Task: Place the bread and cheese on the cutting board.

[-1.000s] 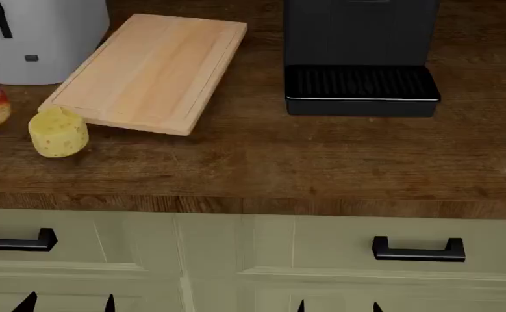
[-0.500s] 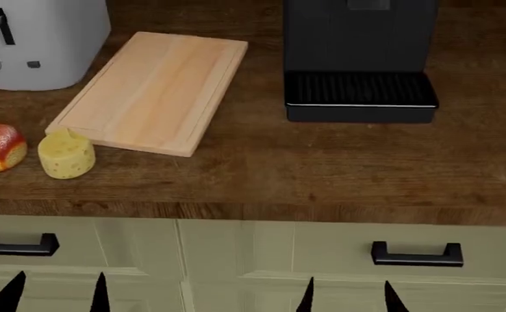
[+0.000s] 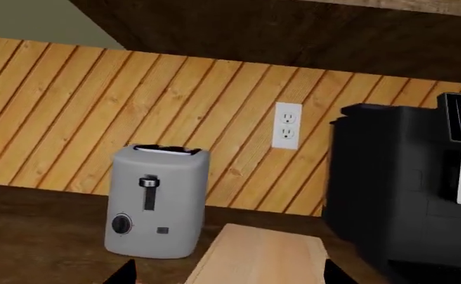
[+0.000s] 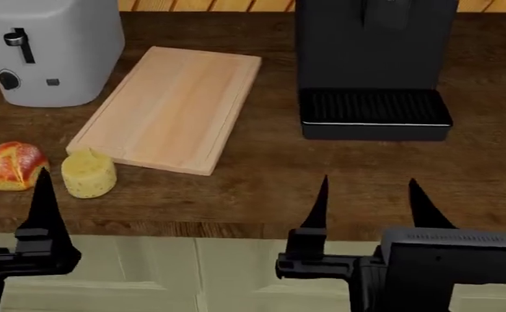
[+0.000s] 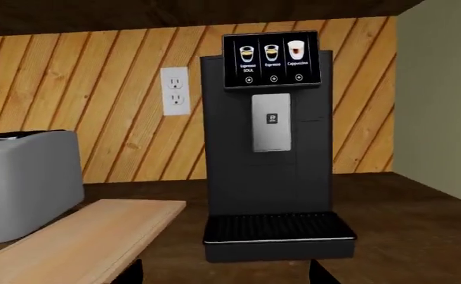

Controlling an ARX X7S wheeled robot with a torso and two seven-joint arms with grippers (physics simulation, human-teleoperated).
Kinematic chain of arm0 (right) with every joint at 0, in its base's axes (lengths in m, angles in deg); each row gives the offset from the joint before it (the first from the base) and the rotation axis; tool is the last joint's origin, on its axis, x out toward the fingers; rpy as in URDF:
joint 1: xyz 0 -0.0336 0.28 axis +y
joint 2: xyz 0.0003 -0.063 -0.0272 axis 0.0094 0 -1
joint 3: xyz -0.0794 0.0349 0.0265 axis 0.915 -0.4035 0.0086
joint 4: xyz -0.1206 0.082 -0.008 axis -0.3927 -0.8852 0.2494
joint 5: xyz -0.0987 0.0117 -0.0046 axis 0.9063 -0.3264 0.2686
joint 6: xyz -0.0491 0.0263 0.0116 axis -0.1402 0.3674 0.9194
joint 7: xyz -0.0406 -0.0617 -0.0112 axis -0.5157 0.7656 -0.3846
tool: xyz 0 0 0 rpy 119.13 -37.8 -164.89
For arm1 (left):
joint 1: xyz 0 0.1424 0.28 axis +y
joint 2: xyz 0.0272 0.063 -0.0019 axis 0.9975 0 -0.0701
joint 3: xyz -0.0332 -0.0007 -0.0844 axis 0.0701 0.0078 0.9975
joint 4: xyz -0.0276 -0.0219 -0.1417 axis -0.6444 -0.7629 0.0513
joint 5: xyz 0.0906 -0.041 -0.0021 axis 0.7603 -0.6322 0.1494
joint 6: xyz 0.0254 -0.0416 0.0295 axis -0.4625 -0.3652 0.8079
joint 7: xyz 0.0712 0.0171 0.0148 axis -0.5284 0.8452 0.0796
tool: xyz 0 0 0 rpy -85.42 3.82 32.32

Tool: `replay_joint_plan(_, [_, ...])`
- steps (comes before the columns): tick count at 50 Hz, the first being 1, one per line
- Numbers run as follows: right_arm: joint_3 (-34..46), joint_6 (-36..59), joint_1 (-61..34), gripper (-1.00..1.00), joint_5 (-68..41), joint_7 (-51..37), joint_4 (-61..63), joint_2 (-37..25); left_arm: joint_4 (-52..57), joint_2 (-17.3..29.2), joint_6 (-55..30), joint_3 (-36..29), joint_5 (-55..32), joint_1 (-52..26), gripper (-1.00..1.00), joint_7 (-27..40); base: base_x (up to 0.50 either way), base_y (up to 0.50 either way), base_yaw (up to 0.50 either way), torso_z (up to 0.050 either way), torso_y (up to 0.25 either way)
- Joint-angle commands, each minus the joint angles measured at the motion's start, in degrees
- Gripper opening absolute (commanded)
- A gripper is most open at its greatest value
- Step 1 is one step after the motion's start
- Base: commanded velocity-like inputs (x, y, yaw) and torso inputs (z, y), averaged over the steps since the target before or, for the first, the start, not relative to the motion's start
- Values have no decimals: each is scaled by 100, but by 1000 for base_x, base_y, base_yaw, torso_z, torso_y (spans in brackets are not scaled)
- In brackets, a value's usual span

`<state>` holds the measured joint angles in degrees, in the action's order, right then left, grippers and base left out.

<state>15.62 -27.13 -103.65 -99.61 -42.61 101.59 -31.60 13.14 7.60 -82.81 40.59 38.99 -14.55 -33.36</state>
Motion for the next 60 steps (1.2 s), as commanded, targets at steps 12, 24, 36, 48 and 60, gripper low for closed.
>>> replay_joint_plan(12, [393, 456, -102, 100, 61, -167, 550, -216, 599, 366, -611, 163, -324, -129, 100, 200, 150, 500, 0, 19, 0])
replay_joint_plan(24, [460, 231, -24, 100, -64, -50, 695, -296, 555, 447, -482, -18, -276, -122, 100, 270, 410, 230, 0, 0, 0])
replay_joint_plan(36, [381, 646, -127, 100, -273, -176, 704, -256, 665, 524, -500, -4, -458, -101, 100, 334, 487, -88, 0, 0, 0])
replay_joint_plan(48, [459, 594, -107, 100, -223, -281, 784, -291, 1044, 643, -1629, 429, -1413, -174, 100, 590, 156, 0, 0, 0, 0])
replay_joint_plan(60, [343, 763, -70, 100, -390, -383, 1025, -312, 1595, 1159, -3213, 764, -2391, -81, 100, 863, 0, 0, 0, 0, 0])
